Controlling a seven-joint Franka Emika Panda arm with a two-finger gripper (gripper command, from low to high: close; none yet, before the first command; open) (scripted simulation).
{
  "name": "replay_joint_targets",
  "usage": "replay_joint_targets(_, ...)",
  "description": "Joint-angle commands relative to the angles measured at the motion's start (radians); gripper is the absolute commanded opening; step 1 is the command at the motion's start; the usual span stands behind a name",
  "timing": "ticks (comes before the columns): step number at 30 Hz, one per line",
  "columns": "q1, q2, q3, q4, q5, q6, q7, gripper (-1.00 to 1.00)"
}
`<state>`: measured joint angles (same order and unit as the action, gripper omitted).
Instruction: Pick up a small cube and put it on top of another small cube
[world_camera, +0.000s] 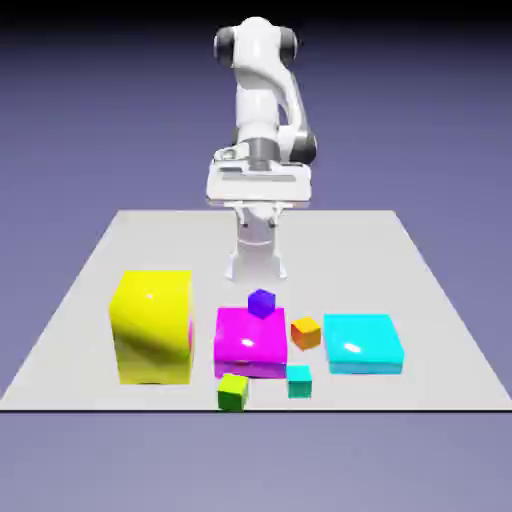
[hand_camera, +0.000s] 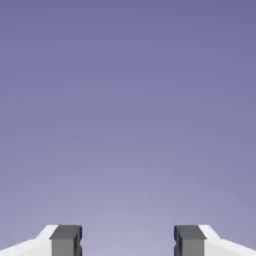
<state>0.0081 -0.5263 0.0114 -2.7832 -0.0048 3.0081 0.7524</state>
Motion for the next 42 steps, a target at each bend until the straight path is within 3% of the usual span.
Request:
replay_joint_targets(1,-0.003,0.036,0.009,0.022,-0.004,-0.024,0.009,0.0)
replay_joint_targets(25,-0.08,0.903,0.235,0.552,-0.098,-0.596,0.234,0.0)
replay_joint_targets(31,-0.047,1.053,0.192,0.551,-0.148,-0.446,0.268,0.0)
replay_joint_targets(32,-0.047,1.053,0.192,0.551,-0.148,-0.446,0.268,-1.0)
replay_joint_targets(37,-0.079,0.908,0.234,0.552,-0.1,-0.591,0.236,-1.0)
replay_joint_targets(42,-0.216,0.839,0.081,0.648,0.068,-0.729,0.419,-1.0)
